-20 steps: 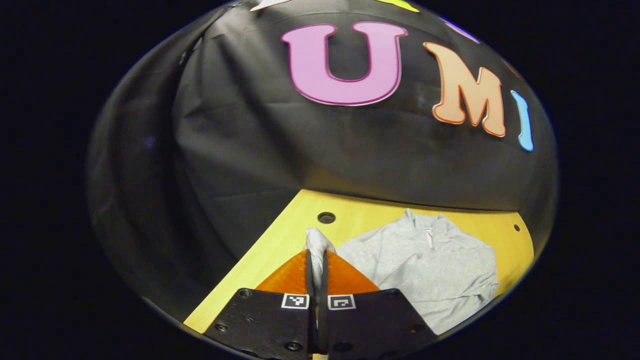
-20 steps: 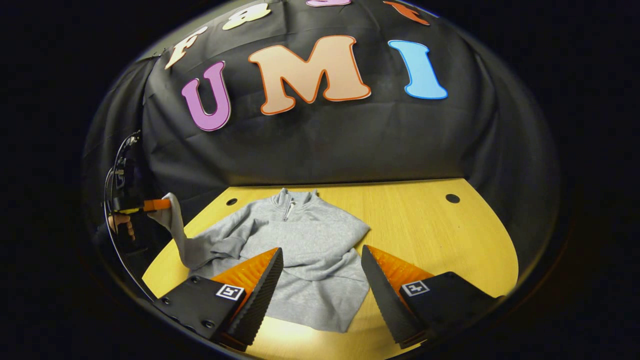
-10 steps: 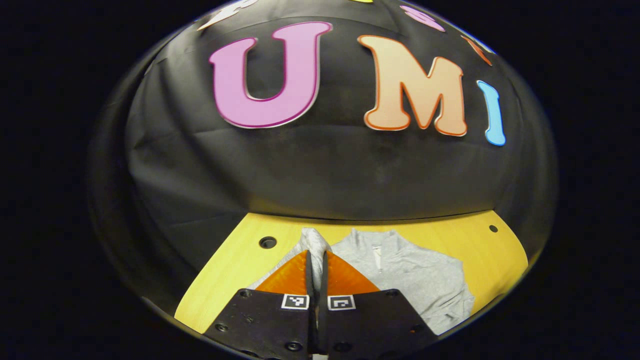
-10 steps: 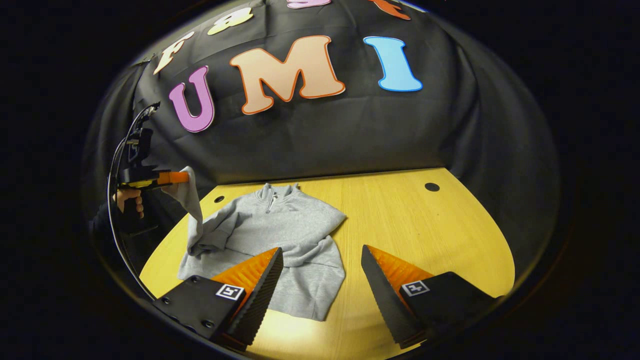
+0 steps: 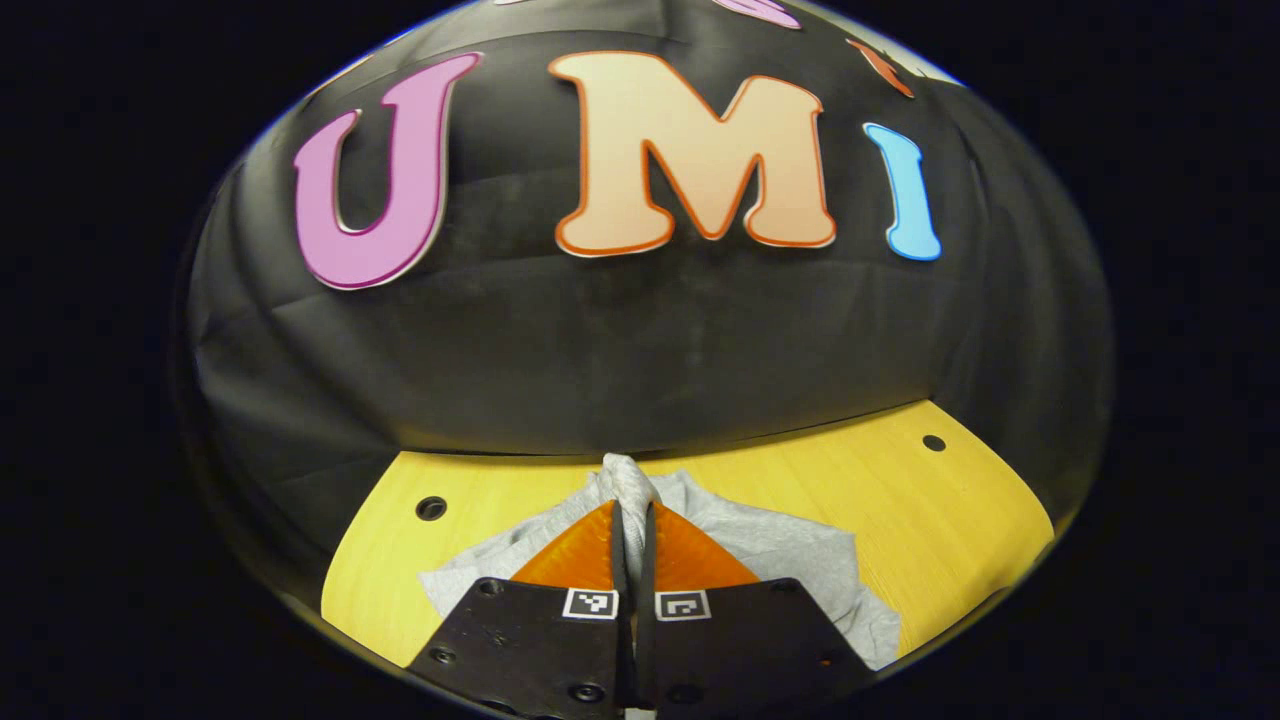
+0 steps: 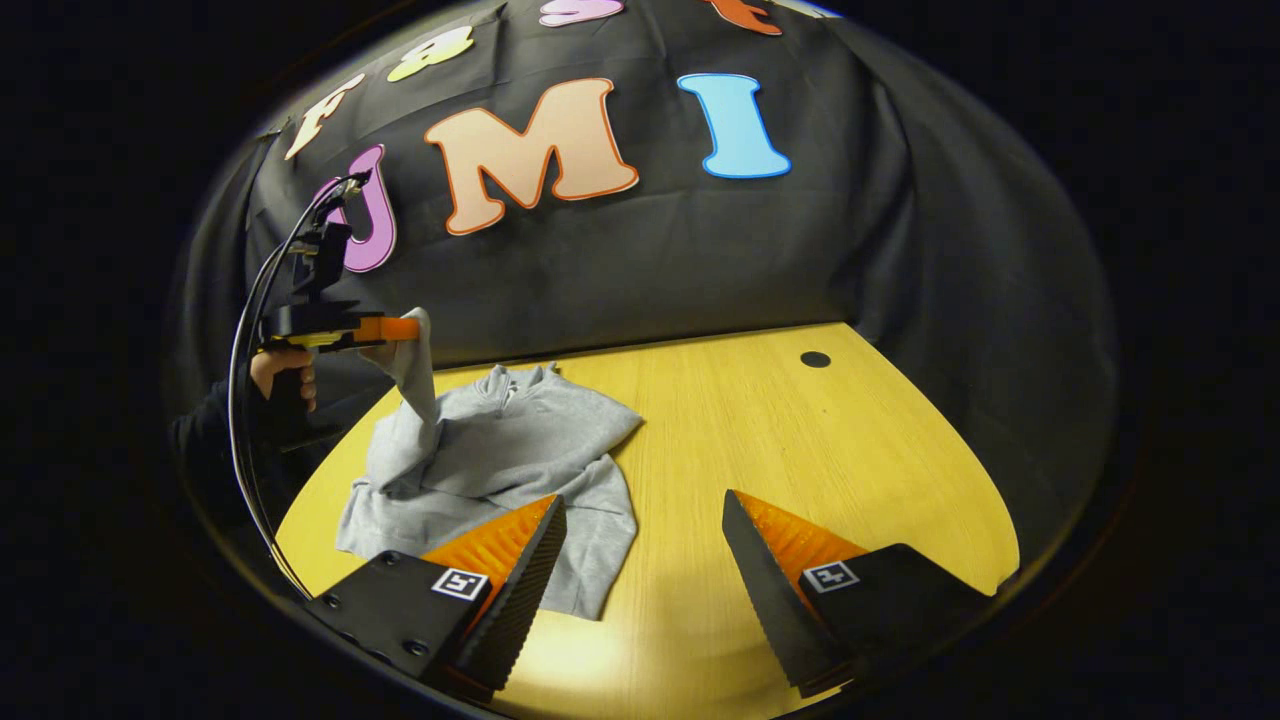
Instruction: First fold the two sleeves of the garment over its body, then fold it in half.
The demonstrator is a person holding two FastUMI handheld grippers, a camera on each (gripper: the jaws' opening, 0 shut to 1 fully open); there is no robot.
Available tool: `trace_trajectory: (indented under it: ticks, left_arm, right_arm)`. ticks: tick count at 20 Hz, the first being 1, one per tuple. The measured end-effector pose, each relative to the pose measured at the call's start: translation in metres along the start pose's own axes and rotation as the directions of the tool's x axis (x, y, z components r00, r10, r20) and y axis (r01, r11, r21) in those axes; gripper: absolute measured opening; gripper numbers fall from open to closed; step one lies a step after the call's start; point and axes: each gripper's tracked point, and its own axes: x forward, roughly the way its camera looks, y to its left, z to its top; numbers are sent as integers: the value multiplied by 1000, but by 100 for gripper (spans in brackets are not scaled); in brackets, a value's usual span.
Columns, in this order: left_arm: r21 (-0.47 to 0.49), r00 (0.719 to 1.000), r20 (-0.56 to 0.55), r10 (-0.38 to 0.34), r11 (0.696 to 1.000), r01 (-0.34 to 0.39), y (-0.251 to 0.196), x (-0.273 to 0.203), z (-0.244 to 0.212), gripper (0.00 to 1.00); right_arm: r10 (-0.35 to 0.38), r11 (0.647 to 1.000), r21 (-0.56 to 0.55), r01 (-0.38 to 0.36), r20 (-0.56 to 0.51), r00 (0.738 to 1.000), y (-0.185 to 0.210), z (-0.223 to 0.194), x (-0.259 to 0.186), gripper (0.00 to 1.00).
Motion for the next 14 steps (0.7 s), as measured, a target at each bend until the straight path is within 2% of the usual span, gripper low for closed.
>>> trace_trajectory:
  ticks: [5,6,8,10,14]
  left_arm:
    - [6,998,-24,-57,998,57,-49,14,-7,0]
    - [9,997,-30,-65,998,65,-58,17,-9,0]
    - [9,996,-35,-76,997,77,-72,25,-14,0]
    - [20,996,-51,-75,997,76,-83,33,-21,0]
    - [55,995,-83,-47,997,52,-92,44,-38,0]
  right_arm:
    - [-31,999,18,31,-8,1000,-22,-8,-9,98]
    - [-36,999,17,36,-10,999,-26,-9,-11,94]
    - [-43,999,16,43,-12,999,-33,-12,-14,98]
    - [-49,999,15,50,-20,999,-39,-15,-16,94]
    - [-57,998,15,57,-30,998,-47,-21,-20,98]
